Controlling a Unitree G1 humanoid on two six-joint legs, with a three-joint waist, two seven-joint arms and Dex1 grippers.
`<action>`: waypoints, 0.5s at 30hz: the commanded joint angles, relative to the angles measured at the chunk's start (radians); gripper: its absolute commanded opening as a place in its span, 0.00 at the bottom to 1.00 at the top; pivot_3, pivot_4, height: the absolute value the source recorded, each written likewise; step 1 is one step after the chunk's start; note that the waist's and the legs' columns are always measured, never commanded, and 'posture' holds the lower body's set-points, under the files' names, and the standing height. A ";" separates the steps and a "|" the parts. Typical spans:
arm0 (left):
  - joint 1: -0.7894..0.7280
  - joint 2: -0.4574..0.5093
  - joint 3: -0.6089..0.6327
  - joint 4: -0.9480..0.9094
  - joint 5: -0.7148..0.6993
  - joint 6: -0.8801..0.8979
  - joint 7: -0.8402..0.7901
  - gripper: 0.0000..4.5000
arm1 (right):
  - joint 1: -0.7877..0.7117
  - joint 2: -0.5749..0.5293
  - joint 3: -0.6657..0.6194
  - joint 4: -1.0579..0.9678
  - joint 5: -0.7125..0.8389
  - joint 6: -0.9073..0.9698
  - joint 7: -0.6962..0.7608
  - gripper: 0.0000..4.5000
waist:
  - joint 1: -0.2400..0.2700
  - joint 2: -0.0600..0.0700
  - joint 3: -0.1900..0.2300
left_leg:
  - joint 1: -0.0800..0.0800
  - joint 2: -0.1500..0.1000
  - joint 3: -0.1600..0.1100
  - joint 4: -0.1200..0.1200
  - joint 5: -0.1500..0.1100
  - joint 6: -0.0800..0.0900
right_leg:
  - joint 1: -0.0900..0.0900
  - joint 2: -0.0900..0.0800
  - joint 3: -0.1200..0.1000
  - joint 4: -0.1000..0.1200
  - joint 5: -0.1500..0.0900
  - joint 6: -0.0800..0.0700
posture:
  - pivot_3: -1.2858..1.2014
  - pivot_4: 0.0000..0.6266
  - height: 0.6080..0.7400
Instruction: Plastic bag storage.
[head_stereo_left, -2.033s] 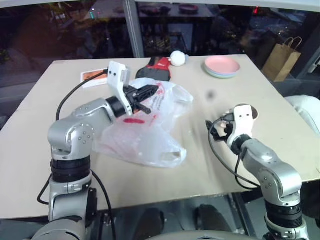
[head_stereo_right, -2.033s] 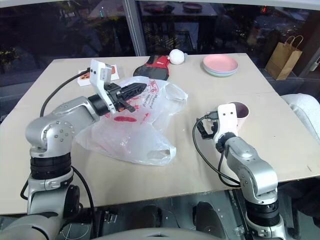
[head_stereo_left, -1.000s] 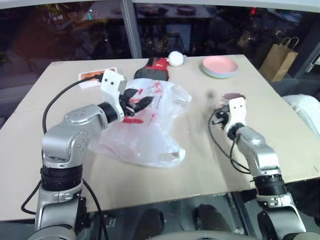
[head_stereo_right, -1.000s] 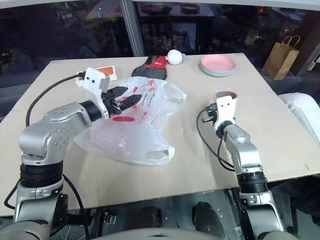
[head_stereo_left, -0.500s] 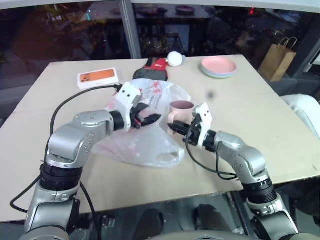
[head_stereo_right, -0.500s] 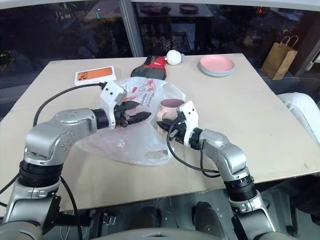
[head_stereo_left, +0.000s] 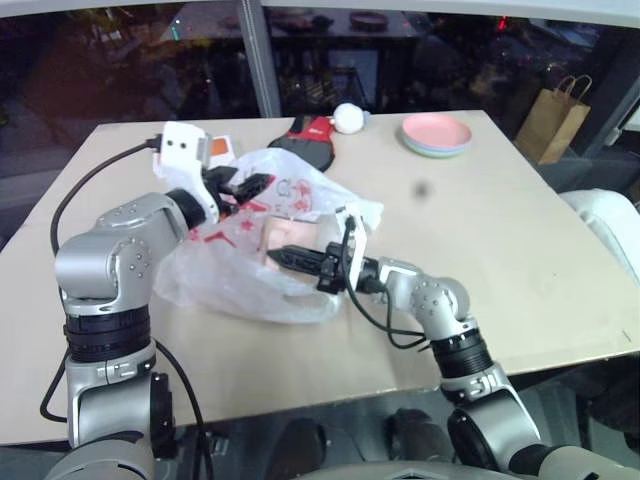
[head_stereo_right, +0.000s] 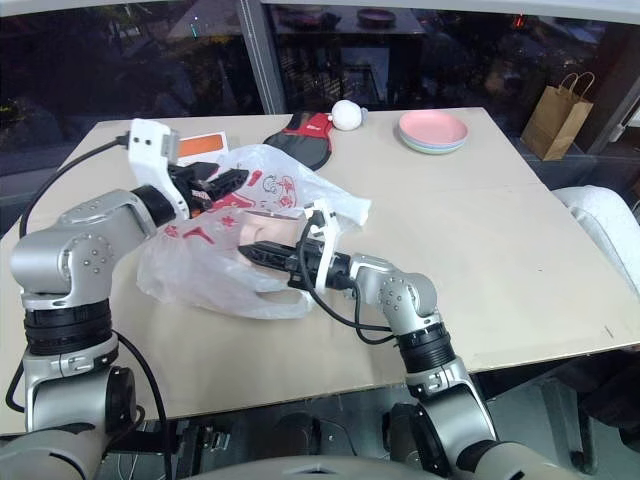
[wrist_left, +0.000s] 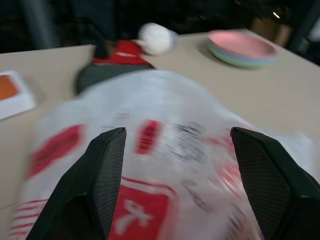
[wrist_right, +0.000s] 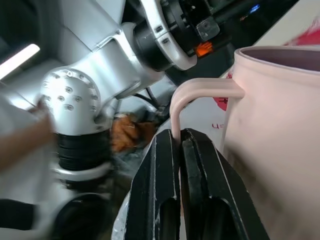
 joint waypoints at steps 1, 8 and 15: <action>-0.002 -0.006 0.054 -0.060 -0.013 0.005 0.044 0.76 | -0.031 0.044 -0.042 0.028 0.005 0.002 -0.059 0.02 | -0.001 0.000 0.013 | -0.001 0.000 -0.001 0.000 0.000 0.000 | -0.001 0.002 0.001 -0.001 0.001 0.000 | 0.52 0.24 1.00; 0.016 -0.018 0.091 -0.107 -0.038 0.035 0.080 0.76 | 0.026 -0.063 -0.111 -0.037 0.024 0.076 -0.124 0.02 | 0.002 0.005 0.019 | -0.008 0.000 -0.002 -0.001 0.000 0.000 | -0.008 0.003 0.002 0.002 0.004 -0.002 | 0.52 0.24 1.00; -0.001 -0.022 0.090 -0.118 -0.054 0.048 0.092 0.76 | -0.116 0.047 -0.085 0.171 -0.034 0.004 -0.108 0.02 | -0.006 0.007 0.022 | -0.008 0.000 -0.002 -0.001 0.000 0.000 | -0.008 0.003 0.002 0.001 0.003 0.001 | 0.52 0.24 1.00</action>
